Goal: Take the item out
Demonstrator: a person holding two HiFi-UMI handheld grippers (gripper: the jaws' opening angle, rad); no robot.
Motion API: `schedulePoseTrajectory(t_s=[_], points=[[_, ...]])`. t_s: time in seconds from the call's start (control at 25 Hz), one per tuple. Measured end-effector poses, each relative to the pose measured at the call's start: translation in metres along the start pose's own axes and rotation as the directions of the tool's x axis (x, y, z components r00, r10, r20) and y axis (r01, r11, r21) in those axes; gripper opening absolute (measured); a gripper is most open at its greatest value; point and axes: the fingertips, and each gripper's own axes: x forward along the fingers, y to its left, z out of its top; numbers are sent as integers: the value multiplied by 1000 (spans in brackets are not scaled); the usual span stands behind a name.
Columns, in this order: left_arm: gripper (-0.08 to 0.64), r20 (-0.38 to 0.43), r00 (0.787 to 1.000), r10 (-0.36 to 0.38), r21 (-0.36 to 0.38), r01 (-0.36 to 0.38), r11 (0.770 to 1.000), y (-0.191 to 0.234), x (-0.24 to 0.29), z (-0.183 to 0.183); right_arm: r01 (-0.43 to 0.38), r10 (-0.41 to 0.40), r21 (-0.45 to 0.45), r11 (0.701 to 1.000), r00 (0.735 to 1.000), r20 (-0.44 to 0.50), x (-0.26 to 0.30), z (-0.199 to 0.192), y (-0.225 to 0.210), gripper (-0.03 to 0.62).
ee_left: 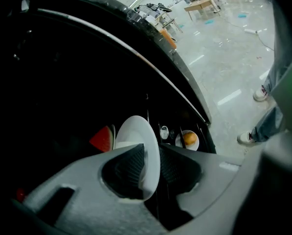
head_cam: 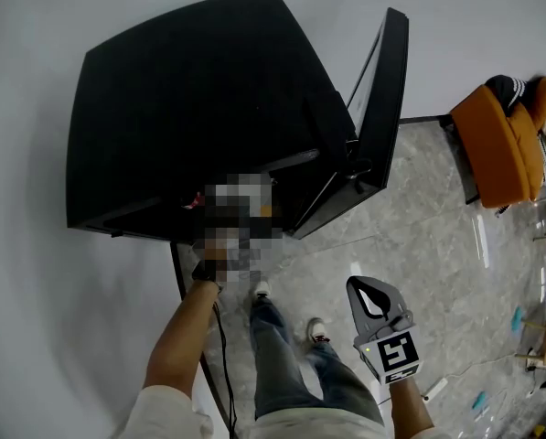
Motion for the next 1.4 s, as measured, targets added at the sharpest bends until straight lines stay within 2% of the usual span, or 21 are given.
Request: schedulePoseTrajectory(t_s=[0.2, 0.32, 0.52, 0.72, 0.92, 1.12, 1.28, 1.4], points=[[64, 3, 1000, 14, 46, -14, 999, -9, -10, 0, -5, 5, -3, 1000, 1000, 3, -3, -3, 1, 6], [52, 6, 999, 51, 70, -51, 996, -6, -18, 4, -5, 5, 7, 1000, 1000, -10, -6, -3, 2, 6], [15, 12, 992, 123, 75, -124, 990, -2, -26, 4, -6, 6, -13, 1000, 1000, 14, -9, 0, -1, 6], [15, 15, 984, 177, 102, -178, 979, 6, -35, 1, -3, 3, 22, 1000, 1000, 17, -13, 1, 0, 6], [15, 42, 977, 211, 117, -215, 970, 11, -49, 6, -4, 4, 18, 1000, 1000, 22, -15, 5, -2, 6], [15, 71, 965, 252, 103, -258, 961, 25, -67, 14, -3, 2, 8, 1000, 1000, 27, -22, 13, -4, 6], [15, 66, 957, 281, 128, -288, 949, 38, -85, 18, -3, 3, 3, 1000, 999, 41, -28, 18, -9, 6], [15, 57, 958, 280, 120, -285, 951, 45, -102, 23, -3, 4, -10, 1000, 998, 64, -35, 29, -12, 6]])
